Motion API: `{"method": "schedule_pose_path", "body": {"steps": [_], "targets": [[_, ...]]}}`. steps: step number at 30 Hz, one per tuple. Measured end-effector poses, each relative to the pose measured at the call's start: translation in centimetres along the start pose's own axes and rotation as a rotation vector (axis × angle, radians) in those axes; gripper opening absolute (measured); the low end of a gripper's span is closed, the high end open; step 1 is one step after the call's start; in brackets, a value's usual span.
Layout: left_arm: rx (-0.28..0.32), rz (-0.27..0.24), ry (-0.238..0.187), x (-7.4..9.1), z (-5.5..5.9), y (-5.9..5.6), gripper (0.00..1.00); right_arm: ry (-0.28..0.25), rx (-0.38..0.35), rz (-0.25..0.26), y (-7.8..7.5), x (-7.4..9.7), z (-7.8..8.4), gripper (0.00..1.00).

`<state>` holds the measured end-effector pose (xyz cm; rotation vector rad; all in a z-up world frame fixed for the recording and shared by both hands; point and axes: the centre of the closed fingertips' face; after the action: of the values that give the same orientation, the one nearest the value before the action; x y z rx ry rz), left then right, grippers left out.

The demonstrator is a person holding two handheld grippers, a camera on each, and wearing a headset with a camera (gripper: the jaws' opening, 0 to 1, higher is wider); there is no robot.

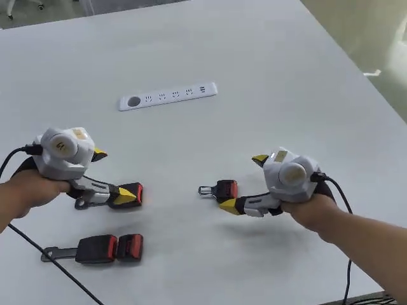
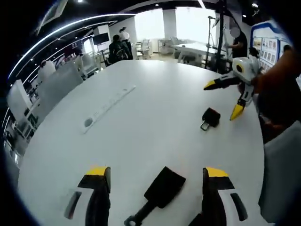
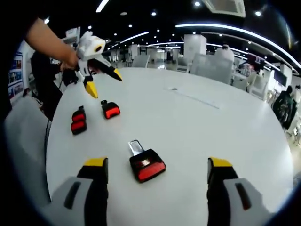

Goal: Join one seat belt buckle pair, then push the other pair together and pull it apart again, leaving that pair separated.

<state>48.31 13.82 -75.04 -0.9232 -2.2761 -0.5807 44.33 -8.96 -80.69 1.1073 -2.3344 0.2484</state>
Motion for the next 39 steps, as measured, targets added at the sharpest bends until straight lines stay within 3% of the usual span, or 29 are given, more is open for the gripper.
{"method": "schedule_pose_path", "body": {"steps": [2, 4, 6, 8, 10, 14, 16, 20, 22, 27, 31, 36, 39], "targets": [[0.024, -0.027, -0.031, 1.3, -0.2, -0.1, 0.89, -0.030, -0.028, 0.018, 0.5, 0.6, -0.3, 0.94], [0.075, -0.043, -0.055, 2.6, -0.3, -0.4, 0.91, -0.038, -0.035, 0.042, 0.8, 1.3, -0.5, 0.94], [0.116, -0.081, -0.104, 4.1, -0.5, -0.3, 0.91, -0.048, -0.025, 0.074, 1.1, 2.0, -0.8, 0.95], [0.194, -0.116, -0.134, 5.6, -0.1, -0.3, 0.92, -0.066, -0.035, 0.098, 1.5, 2.8, -1.1, 0.95], [0.194, -0.126, -0.141, 6.7, 0.8, -0.8, 0.94, -0.090, -0.041, 0.116, 2.1, 3.4, -1.6, 0.96], [0.263, -0.164, -0.152, 8.6, 2.6, -1.7, 0.97, -0.121, -0.038, 0.128, 3.7, 4.2, -2.0, 0.98], [0.304, -0.144, -0.176, 9.5, 3.1, -2.7, 0.98, -0.134, -0.044, 0.131, 4.4, 4.6, -2.1, 0.99], [0.294, -0.145, -0.168, 10.7, 5.2, -4.0, 0.99, -0.154, -0.044, 0.126, 6.4, 5.3, -1.6, 1.00], [0.280, -0.135, -0.198, 11.4, 5.6, -4.7, 1.00, -0.156, -0.049, 0.127, 7.2, 5.6, -1.3, 1.00], [0.247, -0.118, -0.194, 13.0, 7.2, -5.8, 1.00, -0.149, -0.019, 0.103, 9.3, 6.1, -0.6, 1.00], [0.241, -0.118, -0.209, 13.9, 7.9, -5.5, 1.00, -0.131, -0.013, 0.102, 10.1, 6.4, 0.0, 1.00], [0.217, -0.119, -0.211, 15.3, 8.9, -5.3, 1.00, -0.157, -0.013, 0.102, 10.4, 7.4, -0.4, 1.00], [0.219, -0.126, -0.215, 16.0, 8.9, -4.8, 1.00, -0.163, -0.008, 0.101, 10.6, 7.7, -0.6, 1.00]]}}
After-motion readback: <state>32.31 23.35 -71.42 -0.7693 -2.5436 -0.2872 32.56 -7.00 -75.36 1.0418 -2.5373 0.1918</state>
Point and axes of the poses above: the centre of the closed fingertips' face, and the gripper's own axes: x roughly backward along the fingers, y roughly to its left, z roughly out of its underside, and after that the axes turned 8 degrees about -z, right-handed
